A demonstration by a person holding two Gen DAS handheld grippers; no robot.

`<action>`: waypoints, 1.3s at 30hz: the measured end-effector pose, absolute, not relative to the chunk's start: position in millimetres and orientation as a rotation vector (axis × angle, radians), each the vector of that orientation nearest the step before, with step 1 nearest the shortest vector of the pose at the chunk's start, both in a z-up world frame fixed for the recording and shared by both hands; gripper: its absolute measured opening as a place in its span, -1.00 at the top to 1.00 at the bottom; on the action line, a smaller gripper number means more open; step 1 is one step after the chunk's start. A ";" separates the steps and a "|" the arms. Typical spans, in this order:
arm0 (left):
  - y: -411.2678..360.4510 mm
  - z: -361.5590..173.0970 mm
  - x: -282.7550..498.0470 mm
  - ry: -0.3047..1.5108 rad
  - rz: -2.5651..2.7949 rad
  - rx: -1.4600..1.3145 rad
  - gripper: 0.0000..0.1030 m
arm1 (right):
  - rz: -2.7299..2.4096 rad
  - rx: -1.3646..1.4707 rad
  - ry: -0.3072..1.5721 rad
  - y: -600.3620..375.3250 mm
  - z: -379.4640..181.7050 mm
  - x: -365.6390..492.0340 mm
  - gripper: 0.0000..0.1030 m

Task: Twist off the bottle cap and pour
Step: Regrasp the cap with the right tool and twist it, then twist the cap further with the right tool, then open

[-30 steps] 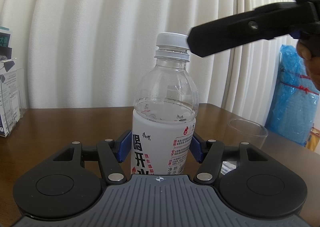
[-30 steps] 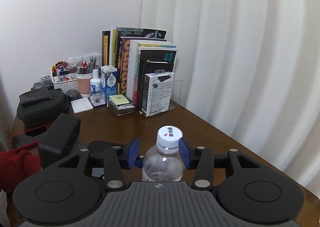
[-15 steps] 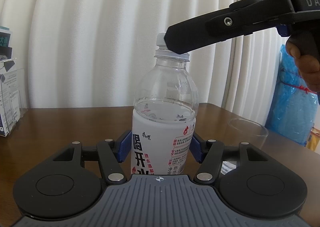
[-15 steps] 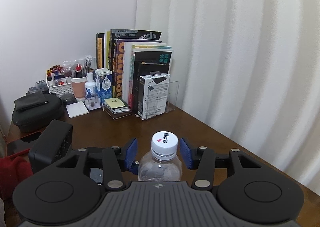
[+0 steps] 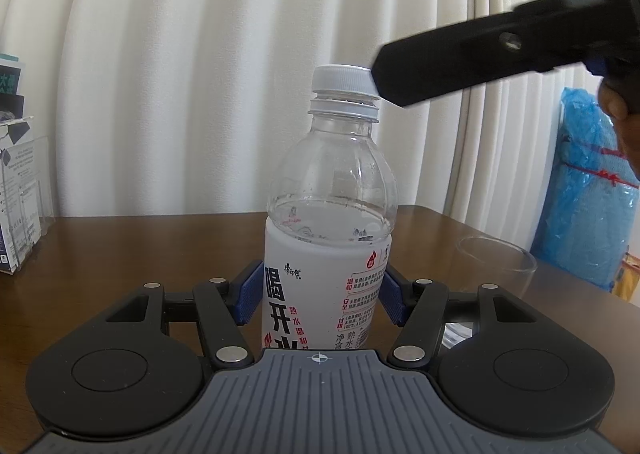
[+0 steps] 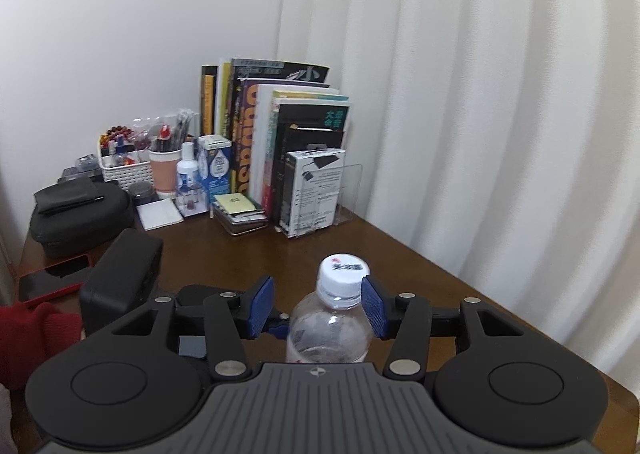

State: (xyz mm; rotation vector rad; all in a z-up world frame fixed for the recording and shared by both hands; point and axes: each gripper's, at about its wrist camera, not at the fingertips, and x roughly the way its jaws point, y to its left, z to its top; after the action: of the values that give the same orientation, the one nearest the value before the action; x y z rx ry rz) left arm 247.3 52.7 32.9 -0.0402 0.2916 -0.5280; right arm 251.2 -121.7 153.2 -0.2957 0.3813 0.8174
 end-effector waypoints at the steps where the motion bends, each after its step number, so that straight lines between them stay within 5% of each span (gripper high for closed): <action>1: 52.8 33.0 247.4 0.292 -0.528 -0.041 -0.17 | 0.816 -0.290 0.383 -120.8 153.2 254.3 -0.01; 29: 55.9 30.7 248.2 0.295 -0.529 -0.042 -0.17 | 0.776 -0.218 0.367 -118.8 151.9 262.2 -0.06; 32: 56.1 30.4 248.9 0.295 -0.530 -0.042 -0.17 | 0.757 -0.189 0.353 -118.9 149.7 262.4 -0.03; 34: 57.2 30.1 250.5 0.295 -0.530 -0.043 -0.17 | 0.734 -0.188 0.347 -116.7 147.1 261.4 0.17; 39: 59.0 29.6 250.6 0.295 -0.530 -0.041 -0.17 | 0.722 -0.161 0.339 -113.9 141.3 262.1 0.19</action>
State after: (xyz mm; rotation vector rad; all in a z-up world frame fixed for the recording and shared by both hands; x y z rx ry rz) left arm 250.6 59.0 29.6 -0.0414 0.2950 -0.5299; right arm 262.1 -113.9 141.3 -0.1607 0.3395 0.7222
